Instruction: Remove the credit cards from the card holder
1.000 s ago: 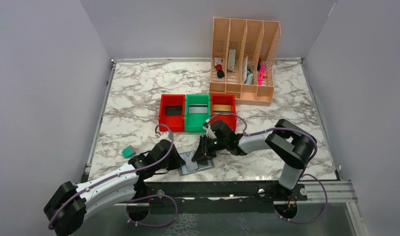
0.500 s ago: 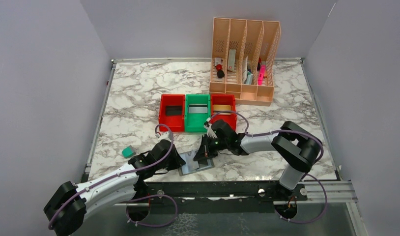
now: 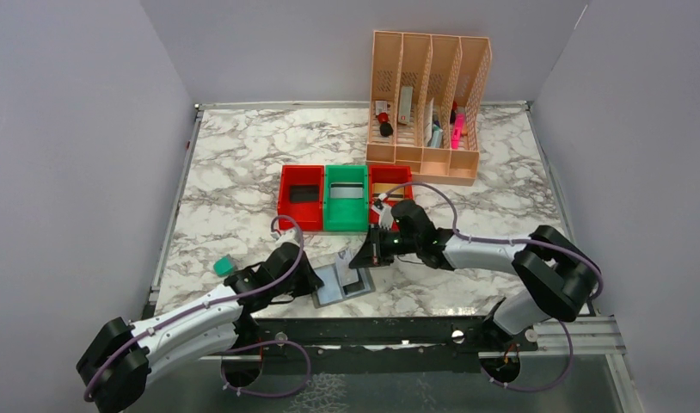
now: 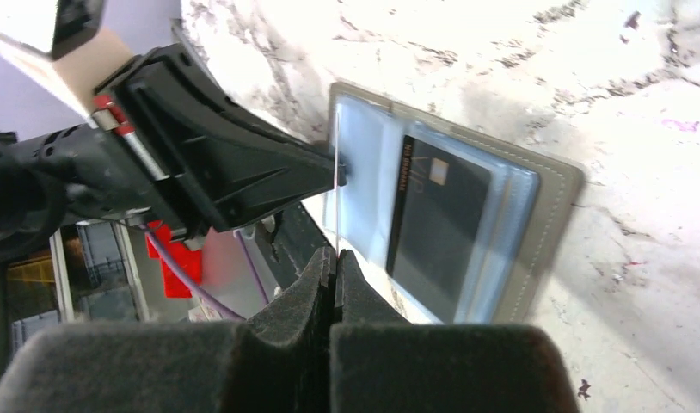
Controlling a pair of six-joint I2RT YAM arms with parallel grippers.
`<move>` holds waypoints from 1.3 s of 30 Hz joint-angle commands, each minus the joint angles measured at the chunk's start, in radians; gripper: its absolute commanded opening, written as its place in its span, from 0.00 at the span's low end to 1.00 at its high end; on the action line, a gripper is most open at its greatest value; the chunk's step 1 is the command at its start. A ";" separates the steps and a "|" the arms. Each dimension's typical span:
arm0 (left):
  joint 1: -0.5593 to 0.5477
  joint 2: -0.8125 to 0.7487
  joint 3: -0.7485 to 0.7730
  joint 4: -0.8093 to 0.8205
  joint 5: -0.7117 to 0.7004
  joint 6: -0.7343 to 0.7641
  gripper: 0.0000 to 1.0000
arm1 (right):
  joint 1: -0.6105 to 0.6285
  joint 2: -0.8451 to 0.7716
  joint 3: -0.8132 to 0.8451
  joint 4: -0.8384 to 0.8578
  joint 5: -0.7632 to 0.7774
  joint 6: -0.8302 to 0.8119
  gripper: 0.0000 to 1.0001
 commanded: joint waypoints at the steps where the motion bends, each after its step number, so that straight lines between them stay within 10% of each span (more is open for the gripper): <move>1: 0.001 -0.008 0.055 -0.036 -0.042 0.030 0.06 | -0.002 -0.073 0.013 -0.071 0.043 -0.068 0.01; 12: 0.001 -0.035 0.169 -0.122 -0.129 0.121 0.54 | -0.003 -0.199 -0.023 -0.010 0.130 -0.144 0.01; 23: 0.001 -0.034 0.250 -0.239 -0.286 0.199 0.73 | -0.003 -0.401 -0.083 0.153 0.436 -0.582 0.01; 39: 0.002 -0.186 0.187 -0.263 -0.295 0.115 0.99 | 0.005 -0.087 0.294 -0.073 0.560 -1.187 0.01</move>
